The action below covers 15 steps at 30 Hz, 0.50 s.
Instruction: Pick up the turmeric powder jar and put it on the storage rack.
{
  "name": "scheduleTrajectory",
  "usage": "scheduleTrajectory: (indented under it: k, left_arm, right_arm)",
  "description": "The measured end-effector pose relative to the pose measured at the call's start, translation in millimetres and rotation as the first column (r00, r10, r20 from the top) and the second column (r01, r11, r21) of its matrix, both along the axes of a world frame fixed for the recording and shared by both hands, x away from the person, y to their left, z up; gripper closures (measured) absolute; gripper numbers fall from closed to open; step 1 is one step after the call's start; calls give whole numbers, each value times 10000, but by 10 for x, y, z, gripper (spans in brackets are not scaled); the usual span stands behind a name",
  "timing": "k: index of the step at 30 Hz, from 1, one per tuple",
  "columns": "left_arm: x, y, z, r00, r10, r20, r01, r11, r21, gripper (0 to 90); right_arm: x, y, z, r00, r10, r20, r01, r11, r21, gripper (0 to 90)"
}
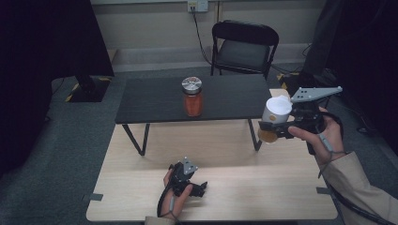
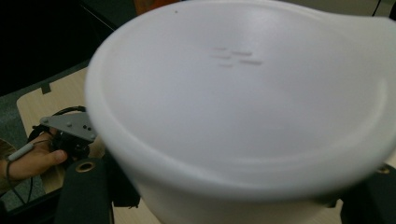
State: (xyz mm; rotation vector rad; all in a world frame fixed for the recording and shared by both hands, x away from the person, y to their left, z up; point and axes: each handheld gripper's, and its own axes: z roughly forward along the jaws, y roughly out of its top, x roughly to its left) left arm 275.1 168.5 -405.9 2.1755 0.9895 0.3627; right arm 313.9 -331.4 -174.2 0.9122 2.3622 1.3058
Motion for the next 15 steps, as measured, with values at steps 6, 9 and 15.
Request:
scheduleTrajectory:
  k: [6, 9, 15]
  left_arm:
    - [0, 0, 1, 10000, -2, 0, 2, 10000, 4, 0]
    - [2, 1, 2, 10000, -10, -11, 10, 10000, 9, 0]
    - [2, 0, 3, 10000, -8, -11, 8, 10000, 10, 0]
  right_arm:
    - [81, 68, 40, 10000, -12, -19, 12, 10000, 8, 302]
    - [130, 90, 55, 10000, -77, -40, 77, 10000, 31, 302]
    - [188, 143, 129, 9997, -254, -30, 254, 9997, -2, 302]
